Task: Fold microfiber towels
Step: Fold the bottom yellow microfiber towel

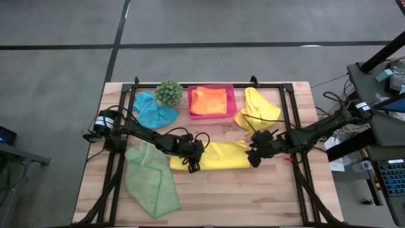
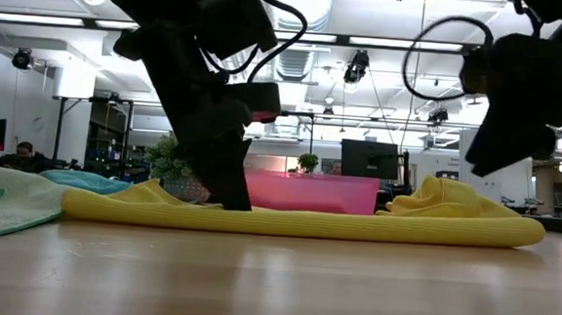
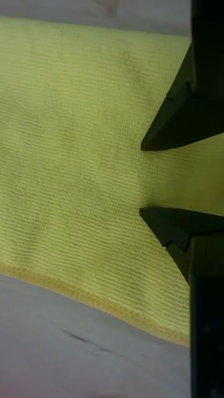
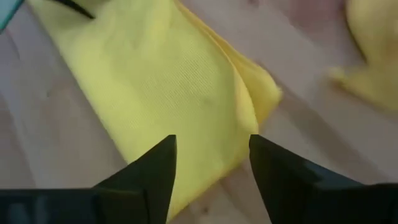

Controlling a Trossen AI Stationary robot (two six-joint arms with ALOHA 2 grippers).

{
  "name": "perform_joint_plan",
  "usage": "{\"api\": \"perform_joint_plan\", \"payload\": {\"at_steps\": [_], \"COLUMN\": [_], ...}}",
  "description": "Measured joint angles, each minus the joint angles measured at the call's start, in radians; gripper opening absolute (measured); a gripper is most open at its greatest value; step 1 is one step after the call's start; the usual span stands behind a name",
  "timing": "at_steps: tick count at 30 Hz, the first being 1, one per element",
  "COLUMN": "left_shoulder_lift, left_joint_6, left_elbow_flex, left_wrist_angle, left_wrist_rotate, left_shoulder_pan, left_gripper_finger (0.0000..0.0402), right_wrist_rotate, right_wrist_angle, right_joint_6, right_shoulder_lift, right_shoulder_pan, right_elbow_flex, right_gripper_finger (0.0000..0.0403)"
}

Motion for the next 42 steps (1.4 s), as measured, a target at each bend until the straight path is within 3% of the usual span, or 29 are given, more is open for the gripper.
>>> {"api": "perform_joint_plan", "payload": {"at_steps": [4,8,14,20,29,33,38,42], "left_shoulder_lift": [0.0,0.001,0.002,0.002,0.002,0.003,0.003,0.003], "left_joint_6": [0.0,0.0,0.0,-0.001,-0.001,-0.001,-0.001,-0.002], "left_elbow_flex": [0.0,0.0,0.0,0.0,0.0,0.0,0.0,0.0], "left_wrist_angle": [0.0,0.0,0.002,0.002,0.014,0.027,0.027,0.027], "left_wrist_rotate": [0.0,0.0,-0.008,-0.029,-0.029,-0.029,-0.029,-0.029], "left_shoulder_pan": [0.0,0.0,0.0,0.0,0.0,0.0,0.0,0.0], "left_gripper_finger": [0.0146,0.0146,0.0146,0.0146,0.0146,0.0146,0.0146,0.0146], "right_wrist_rotate": [0.038,0.147,0.13,-0.001,-0.019,-0.017,0.01,0.017], "right_wrist_angle": [0.03,0.036,0.122,0.183,0.206,0.316,0.404,0.41], "right_joint_6": [-0.19,-0.235,-0.399,-0.553,-0.551,-0.552,-0.542,-0.541], "right_shoulder_lift": [0.044,0.06,0.065,0.064,0.065,0.067,0.067,0.067], "right_shoulder_pan": [-0.002,-0.044,-0.101,-0.113,-0.113,-0.114,-0.113,-0.114], "right_elbow_flex": [-0.021,-0.034,-0.058,-0.082,-0.127,-0.172,-0.224,-0.232], "right_gripper_finger": [0.0189,0.017,0.0137,0.0117,0.013,0.0129,0.0097,0.0046]}}
